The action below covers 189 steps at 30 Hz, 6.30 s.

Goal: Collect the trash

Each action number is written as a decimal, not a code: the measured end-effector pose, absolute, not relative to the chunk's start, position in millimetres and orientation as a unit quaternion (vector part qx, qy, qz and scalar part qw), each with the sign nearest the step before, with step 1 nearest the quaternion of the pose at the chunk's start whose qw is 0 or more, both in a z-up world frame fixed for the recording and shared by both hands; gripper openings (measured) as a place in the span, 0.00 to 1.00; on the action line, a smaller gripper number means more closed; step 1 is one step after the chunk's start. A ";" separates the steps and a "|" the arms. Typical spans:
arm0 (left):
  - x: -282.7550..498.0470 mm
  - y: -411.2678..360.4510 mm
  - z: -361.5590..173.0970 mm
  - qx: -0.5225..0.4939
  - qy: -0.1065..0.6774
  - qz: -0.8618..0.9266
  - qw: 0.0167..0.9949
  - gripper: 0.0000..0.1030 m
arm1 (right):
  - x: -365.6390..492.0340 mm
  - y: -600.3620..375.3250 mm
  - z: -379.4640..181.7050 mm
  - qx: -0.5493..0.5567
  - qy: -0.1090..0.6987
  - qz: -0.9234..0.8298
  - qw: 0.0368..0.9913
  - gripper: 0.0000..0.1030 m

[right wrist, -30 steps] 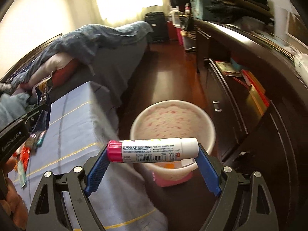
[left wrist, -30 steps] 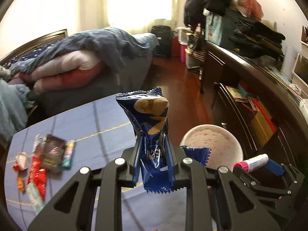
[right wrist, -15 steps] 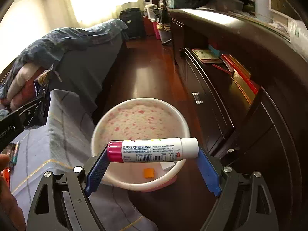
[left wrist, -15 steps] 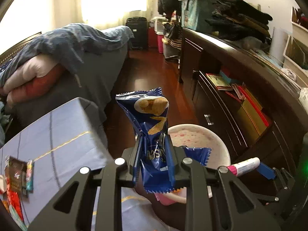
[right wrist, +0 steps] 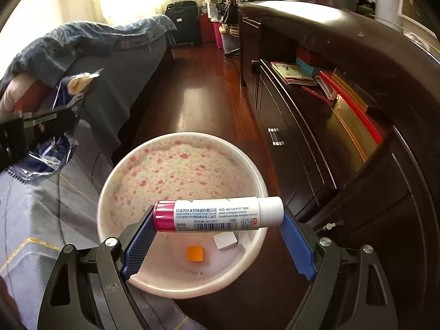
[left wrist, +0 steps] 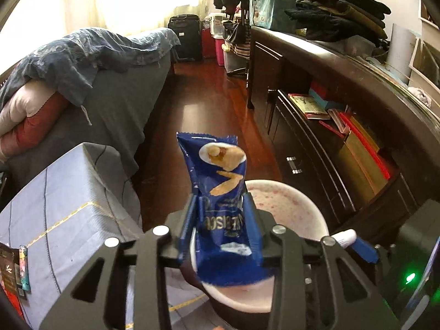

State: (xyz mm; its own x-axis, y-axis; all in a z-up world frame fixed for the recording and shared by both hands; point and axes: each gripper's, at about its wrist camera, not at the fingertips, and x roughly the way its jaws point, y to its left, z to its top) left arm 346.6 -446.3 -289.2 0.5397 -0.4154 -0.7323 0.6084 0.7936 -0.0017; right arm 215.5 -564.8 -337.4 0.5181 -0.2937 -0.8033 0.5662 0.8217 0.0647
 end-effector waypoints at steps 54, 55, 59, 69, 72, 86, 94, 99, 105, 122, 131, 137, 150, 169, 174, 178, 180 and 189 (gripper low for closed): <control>404.7 -93.3 -279.3 -0.003 0.403 -0.021 0.915 0.47 | 238.6 -290.8 -253.9 0.039 0.429 -0.015 0.902 0.96; 399.8 -87.5 -272.6 -0.010 0.396 -0.022 0.918 0.47 | 242.0 -286.8 -254.3 0.039 0.429 -0.011 0.902 0.96; 381.1 -67.7 -253.3 -0.018 0.376 -0.014 0.926 0.47 | 265.9 -266.2 -259.2 0.041 0.435 0.003 0.899 0.96; 361.1 4.1 -233.2 -0.036 0.352 0.045 0.934 0.47 | 340.4 -212.2 -294.0 0.036 0.486 0.023 0.873 0.78; 360.2 18.9 -232.0 -0.041 0.350 0.053 0.934 0.47 | 353.0 -197.6 -295.6 0.021 0.481 0.012 0.876 0.77; 359.0 33.3 -233.4 -0.052 0.350 0.057 0.934 0.47 | 366.3 -180.7 -290.8 0.007 0.473 0.009 0.881 0.23; 348.2 17.4 -224.1 -0.047 0.342 0.049 0.937 0.47 | 344.7 -203.6 -286.2 0.029 0.472 0.019 0.881 0.22; 340.0 4.4 -219.6 -0.044 0.340 0.041 0.938 0.47 | 319.4 -231.0 -275.6 0.055 0.465 0.018 0.884 0.22; 328.4 -17.8 -213.8 -0.037 0.338 0.027 0.940 0.47 | 293.1 -256.0 -267.6 0.076 0.459 0.017 0.885 0.22; 304.3 -142.2 -195.3 0.020 0.319 -0.078 0.944 0.47 | 219.3 -339.0 -261.5 0.117 0.435 -0.018 0.892 0.22; 292.0 -202.5 -193.1 0.043 0.311 -0.135 0.940 0.47 | 193.1 -394.9 -262.3 0.145 0.426 -0.065 0.891 0.22; 289.9 -238.3 -196.1 0.060 0.309 -0.170 0.934 0.47 | 181.5 -423.3 -262.6 0.161 0.419 -0.092 0.889 0.22; 292.9 -326.0 -214.4 0.097 0.307 -0.242 0.915 0.47 | 172.5 -492.1 -271.2 0.186 0.411 -0.164 0.877 0.22; 342.7 -441.1 -274.2 0.105 0.371 -0.304 0.871 0.49 | 205.9 -570.5 -321.1 0.206 0.428 -0.225 0.851 0.22; 354.9 -448.7 -286.2 0.082 0.387 -0.321 0.860 0.65 | 212.8 -579.2 -334.3 0.203 0.428 -0.228 0.850 0.36; 356.0 -446.3 -285.1 0.073 0.378 -0.324 0.864 0.78 | 210.0 -580.7 -337.5 0.209 0.432 -0.235 0.846 0.41; 355.9 -444.5 -283.2 0.070 0.374 -0.322 0.867 0.79 | 207.6 -579.5 -337.3 0.209 0.432 -0.237 0.845 0.43; 343.0 -423.6 -264.4 0.082 0.354 -0.304 0.881 0.81 | 197.8 -563.8 -323.6 0.213 0.430 -0.230 0.847 0.53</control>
State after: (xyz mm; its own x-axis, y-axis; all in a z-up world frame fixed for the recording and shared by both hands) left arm 343.0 -423.6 -264.4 0.5640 -0.4777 -0.6735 0.5938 0.8014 -0.0712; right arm 197.9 -563.8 -323.6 0.5255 -0.2063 -0.8254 0.5718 0.8040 0.1631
